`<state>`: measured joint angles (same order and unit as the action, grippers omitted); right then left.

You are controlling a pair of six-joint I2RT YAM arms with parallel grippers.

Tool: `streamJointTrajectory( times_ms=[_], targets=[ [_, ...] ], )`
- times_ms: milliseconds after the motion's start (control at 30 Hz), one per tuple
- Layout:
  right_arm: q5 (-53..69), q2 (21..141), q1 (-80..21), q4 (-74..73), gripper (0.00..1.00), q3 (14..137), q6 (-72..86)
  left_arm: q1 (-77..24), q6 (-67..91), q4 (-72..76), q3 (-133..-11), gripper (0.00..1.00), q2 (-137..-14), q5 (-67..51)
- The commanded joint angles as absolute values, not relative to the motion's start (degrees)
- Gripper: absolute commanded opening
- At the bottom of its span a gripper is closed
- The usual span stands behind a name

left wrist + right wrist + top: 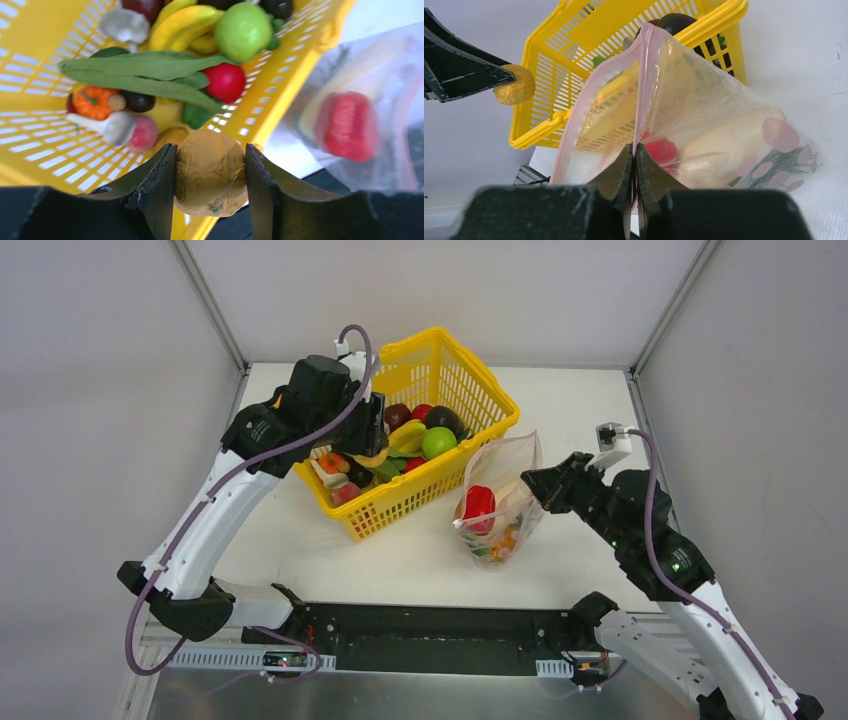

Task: Place the food in the zip-top bag and seal the zipper
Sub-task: Pick up the fake fruit from the bin, then place the fake fruit in the zipper food storage bag.

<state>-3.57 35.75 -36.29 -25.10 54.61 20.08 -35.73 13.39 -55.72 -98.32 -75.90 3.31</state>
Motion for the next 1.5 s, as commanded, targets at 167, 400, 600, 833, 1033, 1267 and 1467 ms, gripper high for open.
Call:
streamJointTrajectory(
  times_ms=[167, 400, 600, 833, 1033, 1267, 1467],
  targets=[
    [-0.88, 37.58, -36.44, -22.73, 0.07, 54.58, 21.07, -39.92, 19.14, -39.32, -95.68, 0.31, -71.69, -8.99],
    [-0.52, 38.46, -36.41, -22.06, 0.07, 54.54, 21.35, -42.9, 25.04, -25.29, -94.4, 0.33, -73.63, -20.49],
    [1.49, 38.19, -36.39, -21.9, 0.07, 54.83, 21.62, -44.8, 27.61, -18.68, -94.96, 0.33, -76.8, -25.48],
    [1.41, 37.61, -36.41, -21.97, 0.07, 55.1, 21.68, -46.45, 28.15, -16.93, -95.38, 0.33, -78.91, -26.24],
    [1.42, 37.31, -36.39, -21.97, 0.07, 55.12, 21.78, -48.48, 27.12, -17.95, -97.64, 0.34, -81.94, -27.68],
    [0.76, 36.53, -36.41, -21.97, 0.07, 55.52, 21.71, -51.8, 16.58, -31.95, -104.11, 0.55, -87.89, -20.51],
    [0.44, 34.26, -36.39, -21.36, 0.07, 55.79, 21.49, -52.69, 14.46, -33.37, -105.22, 0.86, -88.5, -17.84]
  ],
)
